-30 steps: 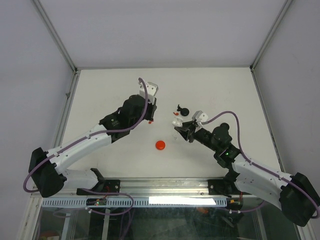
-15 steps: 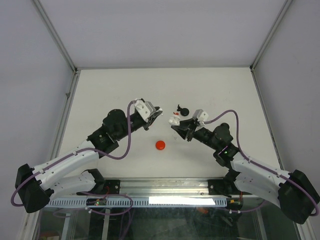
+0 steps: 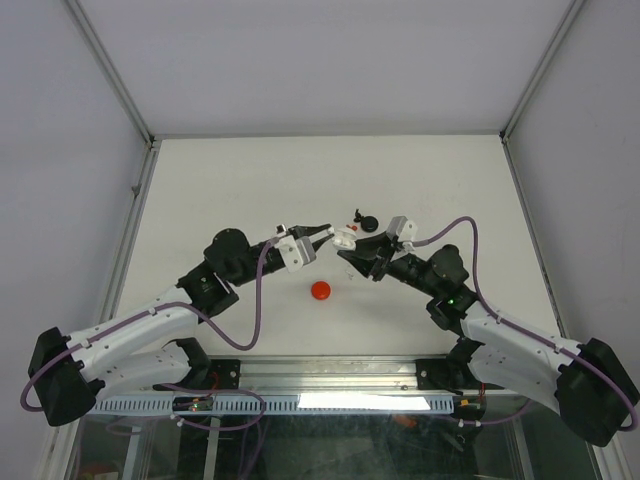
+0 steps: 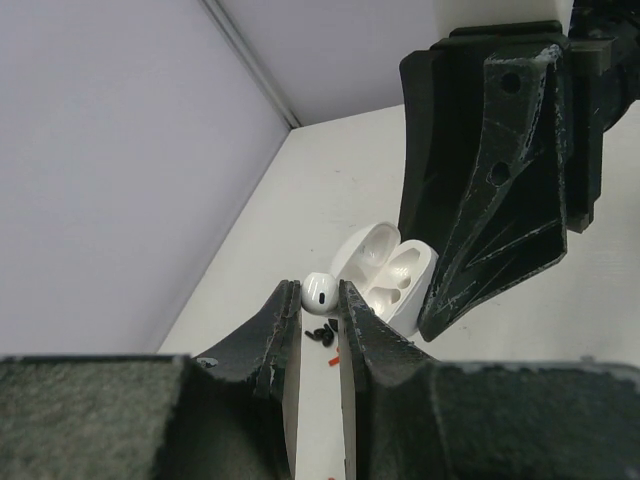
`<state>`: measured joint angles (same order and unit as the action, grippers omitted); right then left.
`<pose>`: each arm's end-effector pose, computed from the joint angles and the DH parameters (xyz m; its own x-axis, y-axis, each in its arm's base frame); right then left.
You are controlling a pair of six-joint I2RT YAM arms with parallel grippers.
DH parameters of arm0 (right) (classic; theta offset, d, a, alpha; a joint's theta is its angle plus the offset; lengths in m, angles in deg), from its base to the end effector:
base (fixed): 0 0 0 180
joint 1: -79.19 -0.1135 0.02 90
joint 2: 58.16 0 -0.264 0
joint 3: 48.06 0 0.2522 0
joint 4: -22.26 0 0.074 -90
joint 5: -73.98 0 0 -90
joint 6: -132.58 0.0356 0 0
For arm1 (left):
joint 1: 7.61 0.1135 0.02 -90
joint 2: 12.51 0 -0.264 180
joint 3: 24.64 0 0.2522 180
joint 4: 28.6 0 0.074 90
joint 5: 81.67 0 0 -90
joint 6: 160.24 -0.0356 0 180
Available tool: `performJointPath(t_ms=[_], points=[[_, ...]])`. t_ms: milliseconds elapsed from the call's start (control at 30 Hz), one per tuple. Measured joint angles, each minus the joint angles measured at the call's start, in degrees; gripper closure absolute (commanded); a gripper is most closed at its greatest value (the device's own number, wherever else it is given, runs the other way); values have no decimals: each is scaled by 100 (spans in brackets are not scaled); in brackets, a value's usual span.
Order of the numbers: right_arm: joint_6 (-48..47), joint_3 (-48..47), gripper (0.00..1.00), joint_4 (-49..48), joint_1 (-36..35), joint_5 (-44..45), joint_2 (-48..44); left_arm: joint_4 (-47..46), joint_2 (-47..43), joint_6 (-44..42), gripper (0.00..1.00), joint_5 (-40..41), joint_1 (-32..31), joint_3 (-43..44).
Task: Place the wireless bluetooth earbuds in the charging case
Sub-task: Place the earbud in the charging case.
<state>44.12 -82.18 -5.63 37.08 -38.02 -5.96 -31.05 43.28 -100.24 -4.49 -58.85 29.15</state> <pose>0.1419 0.1463 0.2621 0.1023 0.1260 -0.9867 -0.8986 0.4371 -0.0373 0.1393 -0.1861 0.3239 0.4539 0.2134 -0.8651 0.7763 0.3819 0.5015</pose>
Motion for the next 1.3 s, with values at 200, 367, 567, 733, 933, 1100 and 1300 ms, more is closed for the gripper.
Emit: performJointPath(t_ms=[200, 367, 567, 733, 933, 1100, 1300], points=[[35, 0, 100, -81, 0, -72, 94, -186, 7, -232, 98, -28, -136, -44], [66, 0, 100, -168, 0, -127, 166, -280, 68, -396, 98, 66, -280, -44], [118, -2, 100, -188, 0, -149, 197, -315, 175, -549, 98, 245, -431, -44], [133, -2, 100, -203, 0, -146, 199, -297, 212, -691, 98, 433, -496, -44], [138, -7, 100, -221, 0, -149, 199, -205, 212, -817, 98, 551, -566, -44], [140, -11, 100, -221, 0, -151, 199, -166, 216, -907, 98, 684, -649, -44], [140, -11, 100, -221, 0, -151, 199, 31, 216, -1067, 98, 852, -658, -44]])
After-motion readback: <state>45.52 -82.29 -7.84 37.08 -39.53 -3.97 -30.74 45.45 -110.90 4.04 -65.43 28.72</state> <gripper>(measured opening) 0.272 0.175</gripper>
